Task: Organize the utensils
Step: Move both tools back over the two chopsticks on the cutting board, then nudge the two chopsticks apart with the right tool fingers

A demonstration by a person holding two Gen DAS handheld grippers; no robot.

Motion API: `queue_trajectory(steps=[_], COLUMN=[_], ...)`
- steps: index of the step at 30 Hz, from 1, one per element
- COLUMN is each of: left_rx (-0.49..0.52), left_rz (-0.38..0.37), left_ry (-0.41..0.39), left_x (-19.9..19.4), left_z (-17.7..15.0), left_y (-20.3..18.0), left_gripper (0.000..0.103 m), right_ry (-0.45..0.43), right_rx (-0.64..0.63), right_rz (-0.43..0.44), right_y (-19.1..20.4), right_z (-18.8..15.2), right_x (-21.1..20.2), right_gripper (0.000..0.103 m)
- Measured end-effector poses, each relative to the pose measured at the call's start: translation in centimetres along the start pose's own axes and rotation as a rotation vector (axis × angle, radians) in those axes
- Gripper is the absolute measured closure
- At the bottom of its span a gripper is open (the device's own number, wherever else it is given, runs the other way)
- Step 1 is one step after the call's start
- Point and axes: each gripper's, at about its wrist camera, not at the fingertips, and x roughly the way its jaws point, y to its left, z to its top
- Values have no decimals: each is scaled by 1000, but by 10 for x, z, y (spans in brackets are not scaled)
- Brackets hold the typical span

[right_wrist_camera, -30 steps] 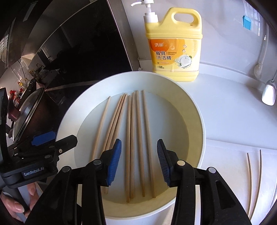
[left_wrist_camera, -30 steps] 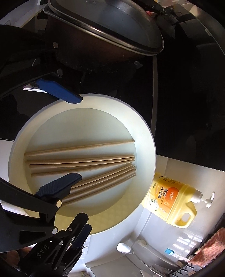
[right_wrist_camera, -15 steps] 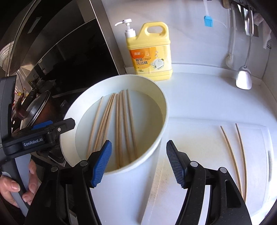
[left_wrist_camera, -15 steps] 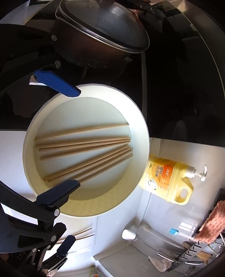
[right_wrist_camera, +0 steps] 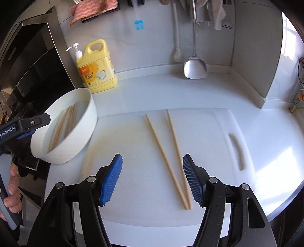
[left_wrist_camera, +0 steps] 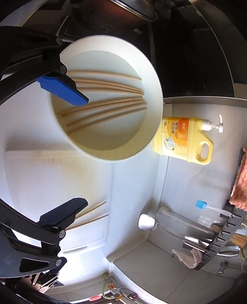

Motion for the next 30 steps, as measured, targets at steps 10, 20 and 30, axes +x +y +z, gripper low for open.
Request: queue_trajectory(steps=[10, 20, 30], left_rx=[-88, -102, -144], left_rz=[133, 200, 213], left_ry=[20, -11, -24], left_x=[6, 28, 43], left_z=[-65, -91, -100], left_y=[-69, -88, -90], left_gripper=[7, 7, 7], right_ry=[19, -18, -47], right_rx=[-57, -103, -169], right_rz=[59, 96, 76], right_y=[-88, -86, -73], right_z=[-21, -20, -20], right_x=[22, 59, 79], right_gripper=[40, 40, 40])
